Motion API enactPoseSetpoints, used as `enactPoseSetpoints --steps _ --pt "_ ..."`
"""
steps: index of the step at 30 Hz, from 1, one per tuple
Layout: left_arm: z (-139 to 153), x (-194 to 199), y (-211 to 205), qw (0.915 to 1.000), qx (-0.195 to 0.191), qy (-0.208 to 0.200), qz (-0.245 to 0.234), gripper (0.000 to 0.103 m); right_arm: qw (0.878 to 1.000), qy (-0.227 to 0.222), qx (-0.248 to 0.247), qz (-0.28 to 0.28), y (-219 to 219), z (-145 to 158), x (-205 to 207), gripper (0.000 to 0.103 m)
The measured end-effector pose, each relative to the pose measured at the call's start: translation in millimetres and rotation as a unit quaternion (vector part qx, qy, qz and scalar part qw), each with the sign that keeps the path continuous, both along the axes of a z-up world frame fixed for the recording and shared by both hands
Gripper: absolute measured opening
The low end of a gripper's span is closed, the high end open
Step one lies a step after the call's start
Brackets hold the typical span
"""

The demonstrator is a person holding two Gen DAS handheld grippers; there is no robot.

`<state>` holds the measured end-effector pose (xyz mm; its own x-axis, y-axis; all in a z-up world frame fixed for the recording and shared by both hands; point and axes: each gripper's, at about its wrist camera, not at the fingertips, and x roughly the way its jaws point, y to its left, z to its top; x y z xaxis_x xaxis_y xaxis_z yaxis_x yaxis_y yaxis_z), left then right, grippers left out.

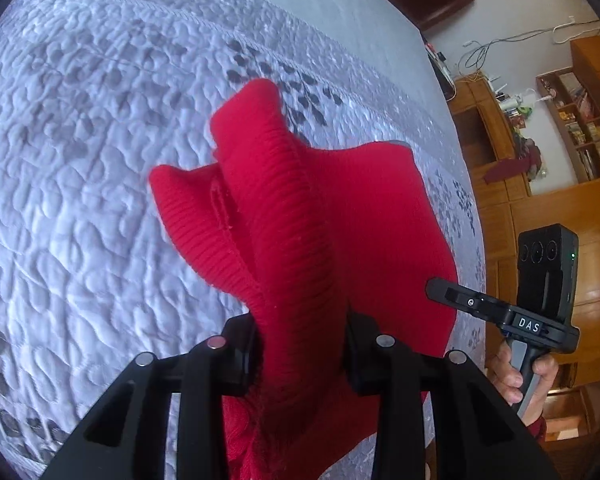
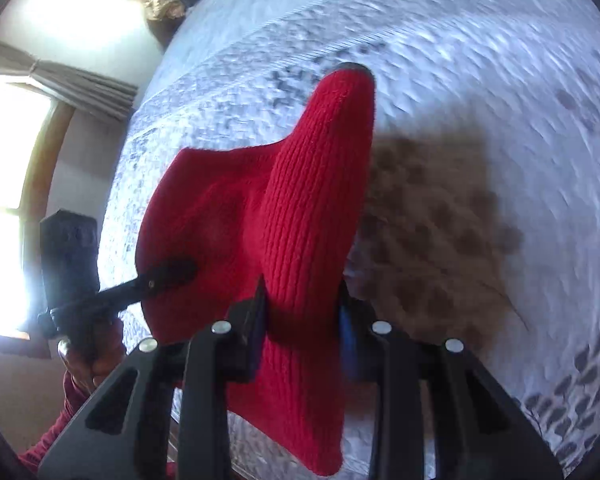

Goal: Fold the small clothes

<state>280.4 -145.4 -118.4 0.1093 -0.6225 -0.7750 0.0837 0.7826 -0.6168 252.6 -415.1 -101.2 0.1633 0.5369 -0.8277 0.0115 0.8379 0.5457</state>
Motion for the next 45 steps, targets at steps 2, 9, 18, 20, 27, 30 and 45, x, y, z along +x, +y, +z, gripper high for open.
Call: enactPoseSetpoints --steps 2,9,18,20,27,30,45 --pt "-18 -10 -20 0.9997 0.018 0.008 -0.012 0.035 1.0 0.023 0.002 -0.013 -20 -25 -13 0.03" --pt "-61 -24 -13 0.9998 0.006 0.018 0.012 0.043 0.994 0.022 0.077 -0.068 -52 -76 -50 0.039" --pt "-9 -86 -16 0.9904 0.117 -0.072 -0.014 0.054 0.999 -0.009 0.039 -0.007 -38 -39 -105 0.065" --pt "-11 -101 -15 0.9877 0.136 -0.076 -0.015 0.054 0.999 0.004 0.036 -0.003 -30 -46 -121 0.065" --pt "-35 -113 -8 0.9875 0.144 -0.064 -0.001 0.053 0.996 0.034 0.074 -0.033 -28 -75 -140 0.017" --pt "-34 -118 -9 0.9849 0.158 -0.071 -0.012 0.053 0.997 0.025 0.066 -0.039 -34 -67 -147 0.013" --pt "-30 -130 -19 0.9756 0.196 -0.099 -0.004 0.055 0.996 -0.022 -0.075 -0.05 -10 -50 -169 0.038"
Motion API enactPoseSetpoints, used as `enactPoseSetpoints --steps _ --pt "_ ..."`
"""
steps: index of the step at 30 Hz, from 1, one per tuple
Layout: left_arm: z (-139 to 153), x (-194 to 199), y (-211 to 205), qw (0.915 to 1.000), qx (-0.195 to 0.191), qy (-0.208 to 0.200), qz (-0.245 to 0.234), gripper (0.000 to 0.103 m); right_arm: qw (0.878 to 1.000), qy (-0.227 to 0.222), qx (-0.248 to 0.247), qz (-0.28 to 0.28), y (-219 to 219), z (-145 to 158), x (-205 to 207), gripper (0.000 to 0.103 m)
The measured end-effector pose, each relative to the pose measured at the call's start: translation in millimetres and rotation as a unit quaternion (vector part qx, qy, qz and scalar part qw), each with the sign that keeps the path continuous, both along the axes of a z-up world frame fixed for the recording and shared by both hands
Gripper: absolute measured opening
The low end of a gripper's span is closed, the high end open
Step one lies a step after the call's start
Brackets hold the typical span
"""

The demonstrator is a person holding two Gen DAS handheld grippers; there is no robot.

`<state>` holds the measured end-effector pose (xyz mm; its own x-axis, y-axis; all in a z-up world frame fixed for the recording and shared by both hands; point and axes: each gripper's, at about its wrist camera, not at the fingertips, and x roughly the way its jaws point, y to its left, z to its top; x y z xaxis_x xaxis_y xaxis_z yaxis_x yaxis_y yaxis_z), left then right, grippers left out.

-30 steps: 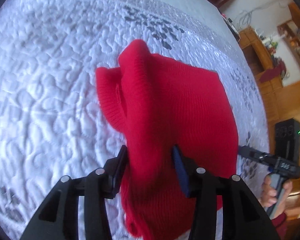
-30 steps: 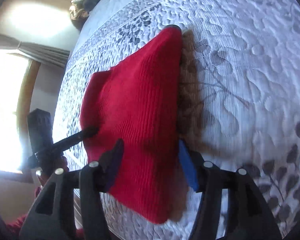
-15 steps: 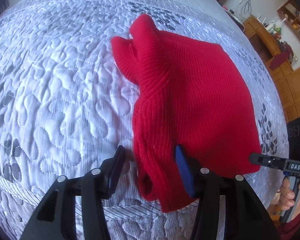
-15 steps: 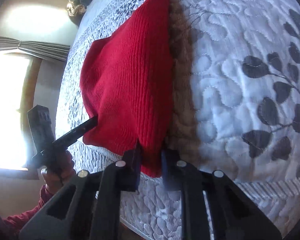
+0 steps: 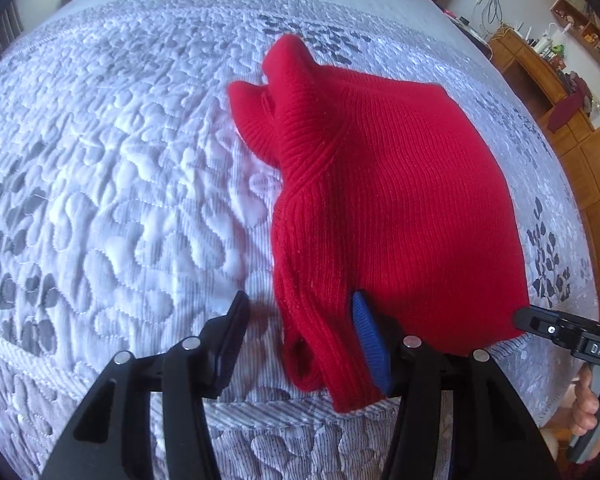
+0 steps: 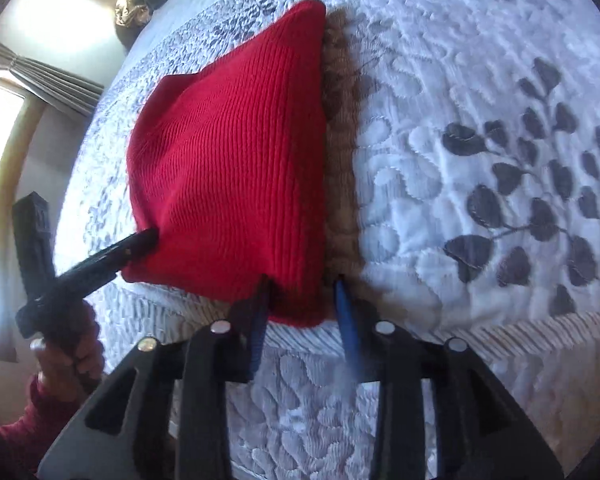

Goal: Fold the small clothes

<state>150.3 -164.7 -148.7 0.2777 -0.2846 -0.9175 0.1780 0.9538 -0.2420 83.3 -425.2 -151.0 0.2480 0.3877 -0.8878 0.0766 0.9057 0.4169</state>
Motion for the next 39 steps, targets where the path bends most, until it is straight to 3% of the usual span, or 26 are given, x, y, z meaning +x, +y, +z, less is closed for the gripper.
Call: enactPoseSetpoints --steps 6,15,27,33,39 --pt "32 -22 0 0.9991 0.027 -0.032 0.005 0.055 0.996 -0.033 -0.083 -0.022 13 33 -21 0.068" --pt "85 -47 7 0.9936 0.059 -0.094 0.022 0.069 0.988 -0.068 -0.137 -0.026 33 68 -35 0.088" --pt "121 -72 10 0.9871 0.09 -0.13 0.024 0.076 0.983 -0.078 -0.164 -0.028 54 94 -57 0.091" --pt "127 -81 7 0.9856 0.109 -0.127 0.023 0.082 0.981 -0.073 -0.177 -0.034 56 101 -66 0.092" --pt "133 -90 0 0.9879 0.103 -0.115 0.012 0.085 0.98 -0.069 -0.183 -0.043 57 106 -75 0.094"
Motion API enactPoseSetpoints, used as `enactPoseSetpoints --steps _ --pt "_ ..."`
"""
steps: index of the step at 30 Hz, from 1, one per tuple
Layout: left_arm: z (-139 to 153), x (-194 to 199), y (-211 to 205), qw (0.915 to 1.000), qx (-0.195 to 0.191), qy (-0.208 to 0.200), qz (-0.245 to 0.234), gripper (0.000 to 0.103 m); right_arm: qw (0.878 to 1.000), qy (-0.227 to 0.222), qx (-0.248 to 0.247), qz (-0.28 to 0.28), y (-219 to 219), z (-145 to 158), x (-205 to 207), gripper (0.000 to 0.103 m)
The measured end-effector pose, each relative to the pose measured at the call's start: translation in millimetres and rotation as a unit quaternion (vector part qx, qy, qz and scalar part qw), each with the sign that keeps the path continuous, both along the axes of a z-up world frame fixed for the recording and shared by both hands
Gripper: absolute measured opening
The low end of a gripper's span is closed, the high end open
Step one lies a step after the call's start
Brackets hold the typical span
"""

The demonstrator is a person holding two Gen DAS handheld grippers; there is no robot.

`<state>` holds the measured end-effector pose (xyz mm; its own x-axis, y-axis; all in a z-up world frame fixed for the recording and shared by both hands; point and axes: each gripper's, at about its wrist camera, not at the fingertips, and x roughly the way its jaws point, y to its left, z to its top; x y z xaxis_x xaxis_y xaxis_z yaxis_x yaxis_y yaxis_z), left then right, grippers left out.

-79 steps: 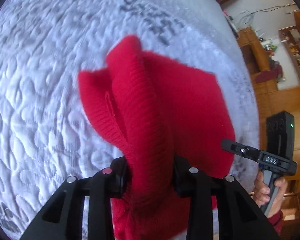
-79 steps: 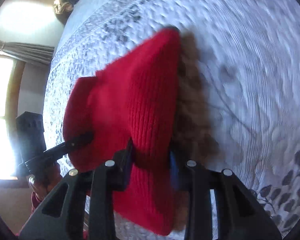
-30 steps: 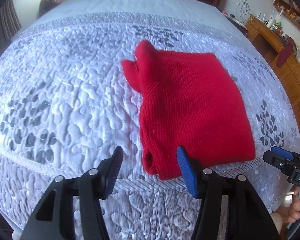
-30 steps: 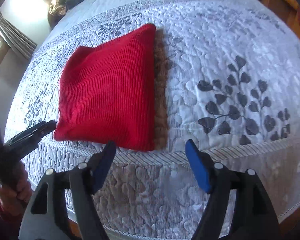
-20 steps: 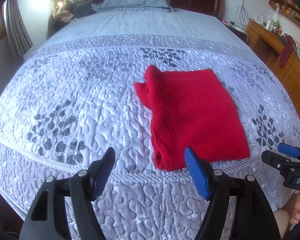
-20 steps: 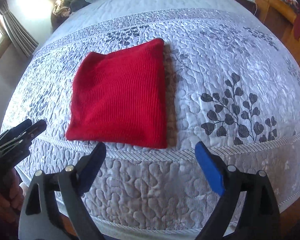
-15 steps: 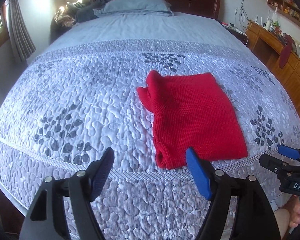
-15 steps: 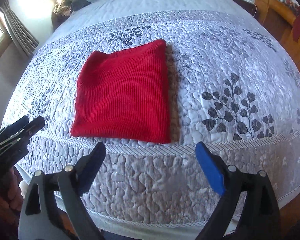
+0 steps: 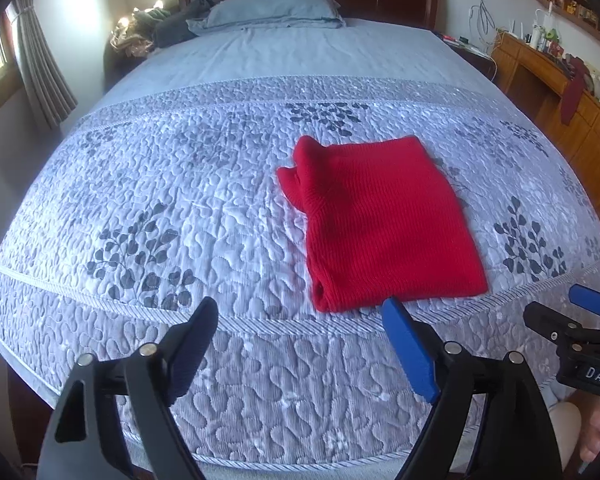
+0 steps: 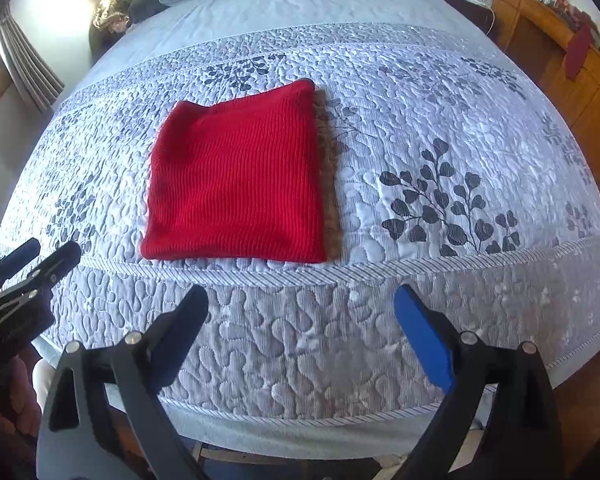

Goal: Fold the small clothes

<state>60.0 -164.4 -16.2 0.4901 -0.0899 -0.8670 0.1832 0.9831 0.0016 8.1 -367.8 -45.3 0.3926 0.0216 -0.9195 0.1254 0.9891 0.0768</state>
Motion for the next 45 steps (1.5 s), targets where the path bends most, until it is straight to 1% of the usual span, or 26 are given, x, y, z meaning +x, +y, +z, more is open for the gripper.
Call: enactPoseSetpoints --steps 6,12,16,22,37,42,45 --pt "5 -12 -9 0.9999 -0.003 0.009 -0.012 0.086 1.0 0.004 -0.001 -0.003 7 4 -8 0.095" --pt "6 -21 -12 0.9999 0.004 0.01 -0.011 0.086 1.0 0.003 -0.005 0.004 16 8 -13 0.095" --pt "5 -21 -8 0.9999 0.008 0.011 -0.002 0.086 1.0 -0.003 -0.017 0.004 17 14 -14 0.095" --pt "4 -19 -2 0.9998 0.012 0.013 0.01 0.086 1.0 -0.01 -0.019 0.0 15 19 -17 0.095" --pt "6 -22 -7 0.9998 0.014 0.014 0.002 0.086 1.0 -0.012 -0.025 0.008 23 22 -19 0.095" --pt "7 -23 -11 0.9996 0.026 0.008 -0.004 0.086 1.0 -0.01 -0.023 0.006 23 21 -19 0.095" --pt "8 -24 -11 0.9997 0.022 0.008 -0.006 0.086 1.0 -0.009 -0.022 0.007 23 21 -20 0.095"
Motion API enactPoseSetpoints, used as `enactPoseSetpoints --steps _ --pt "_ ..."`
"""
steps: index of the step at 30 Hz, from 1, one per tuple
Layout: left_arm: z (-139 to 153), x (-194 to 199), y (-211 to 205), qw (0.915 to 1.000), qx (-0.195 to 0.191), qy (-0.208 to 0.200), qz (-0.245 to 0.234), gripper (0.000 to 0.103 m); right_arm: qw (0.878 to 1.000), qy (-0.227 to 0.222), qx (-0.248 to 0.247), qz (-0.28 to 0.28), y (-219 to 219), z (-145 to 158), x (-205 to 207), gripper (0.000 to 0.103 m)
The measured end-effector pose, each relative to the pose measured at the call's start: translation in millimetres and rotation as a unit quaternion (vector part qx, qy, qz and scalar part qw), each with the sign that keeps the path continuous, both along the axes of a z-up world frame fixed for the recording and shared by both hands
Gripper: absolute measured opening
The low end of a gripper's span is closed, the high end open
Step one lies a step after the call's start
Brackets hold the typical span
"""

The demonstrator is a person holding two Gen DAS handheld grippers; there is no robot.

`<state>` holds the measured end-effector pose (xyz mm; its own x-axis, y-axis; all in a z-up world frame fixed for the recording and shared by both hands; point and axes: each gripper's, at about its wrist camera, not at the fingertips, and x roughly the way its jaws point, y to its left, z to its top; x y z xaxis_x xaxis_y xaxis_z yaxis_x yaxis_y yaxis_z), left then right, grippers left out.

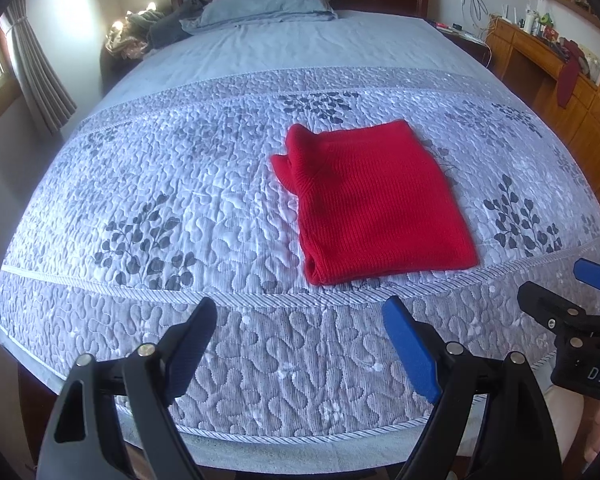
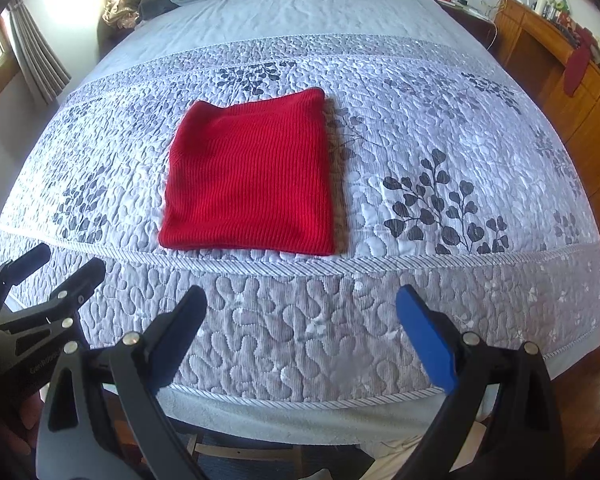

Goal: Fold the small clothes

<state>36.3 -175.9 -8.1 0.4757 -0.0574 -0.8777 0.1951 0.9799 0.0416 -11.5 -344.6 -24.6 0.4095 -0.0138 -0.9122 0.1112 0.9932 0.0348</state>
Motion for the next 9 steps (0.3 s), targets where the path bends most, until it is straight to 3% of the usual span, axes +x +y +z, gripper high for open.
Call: enactPoseSetpoints --steps 9 --pt "6.3 -2.1 -3.2 1.0 -0.002 -0.002 -0.001 0.086 1.0 -0.002 0.006 -0.006 -0.4 2.0 -1.1 0.095"
